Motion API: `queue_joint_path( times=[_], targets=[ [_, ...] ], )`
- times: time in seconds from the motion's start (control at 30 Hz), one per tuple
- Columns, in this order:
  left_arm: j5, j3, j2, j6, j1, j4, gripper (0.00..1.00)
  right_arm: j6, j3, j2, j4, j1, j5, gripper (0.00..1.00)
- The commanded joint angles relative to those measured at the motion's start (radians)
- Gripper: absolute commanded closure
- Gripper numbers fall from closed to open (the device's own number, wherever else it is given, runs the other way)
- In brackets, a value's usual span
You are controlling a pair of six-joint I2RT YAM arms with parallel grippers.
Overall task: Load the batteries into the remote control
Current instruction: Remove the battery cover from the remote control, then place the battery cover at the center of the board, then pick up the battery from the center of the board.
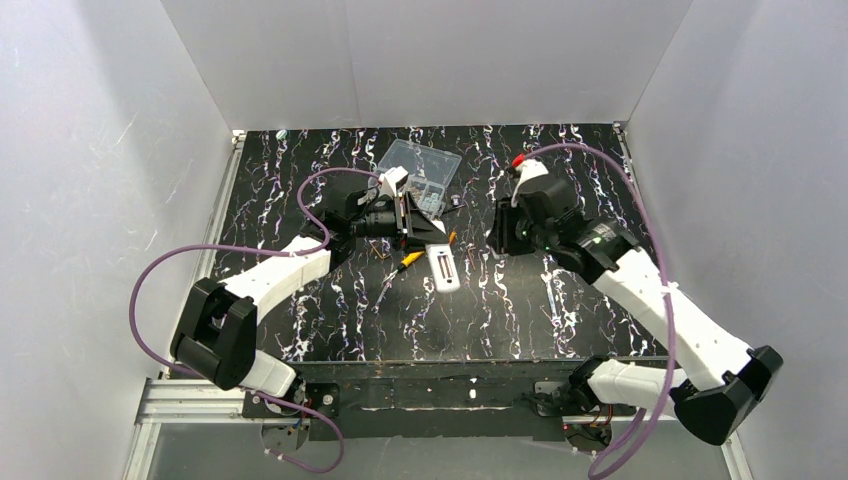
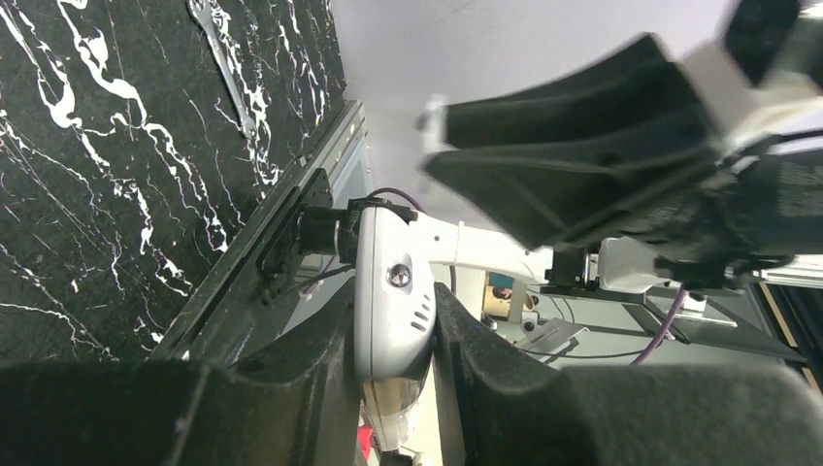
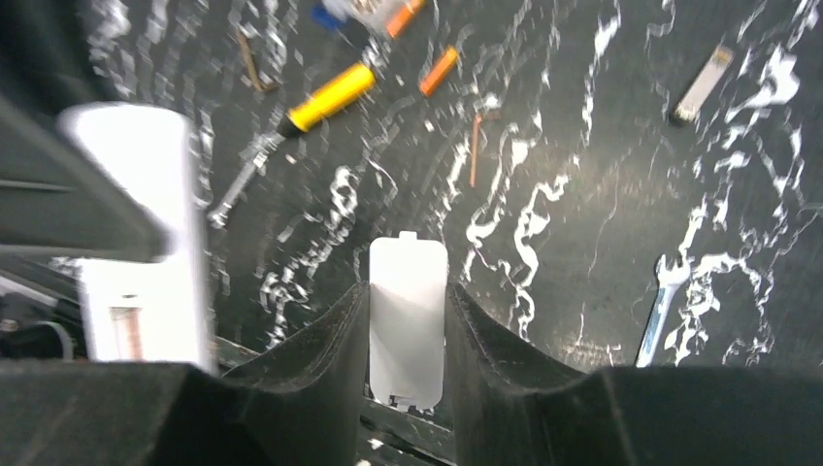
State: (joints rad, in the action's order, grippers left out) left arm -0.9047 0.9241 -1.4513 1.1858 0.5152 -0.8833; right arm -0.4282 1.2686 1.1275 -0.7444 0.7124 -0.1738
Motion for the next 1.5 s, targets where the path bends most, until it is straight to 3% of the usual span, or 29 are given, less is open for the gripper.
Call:
queue_joint_path(
  times=[0.0,0.2,0.47,0.7,0.87,1.03,1.33,1.47],
  targets=[
    [-0.059,0.011,0.052,-0.038,0.003,-0.002,1.0,-0.041,-0.161,0.033,0.113,-0.004,-0.002,0.6],
    [-0.058,0.014,0.07,-0.041,0.002,0.01,1.0,-0.112,-0.326,0.119,0.251,-0.004,0.02,0.61],
    [-0.061,0.069,0.062,-0.048,-0.008,0.033,1.0,-0.065,-0.351,0.304,0.286,-0.003,0.028,0.6],
    [-0.04,0.064,0.056,-0.037,-0.011,0.024,1.0,-0.017,-0.34,0.395,0.27,-0.003,0.09,0.53],
    [-0.04,0.066,0.059,-0.021,-0.016,0.014,1.0,0.002,-0.302,0.409,0.246,-0.004,0.079,0.41],
    [-0.046,0.077,0.073,-0.016,-0.03,0.019,1.0,-0.009,-0.179,0.42,0.236,-0.016,0.024,0.37],
    [-0.036,0.068,0.122,-0.022,-0.038,0.037,1.0,-0.188,0.198,0.718,0.174,-0.051,0.047,0.48],
    [-0.027,0.049,0.144,-0.028,-0.038,0.046,1.0,-0.292,0.259,0.802,0.151,-0.057,0.016,0.51]
  ],
)
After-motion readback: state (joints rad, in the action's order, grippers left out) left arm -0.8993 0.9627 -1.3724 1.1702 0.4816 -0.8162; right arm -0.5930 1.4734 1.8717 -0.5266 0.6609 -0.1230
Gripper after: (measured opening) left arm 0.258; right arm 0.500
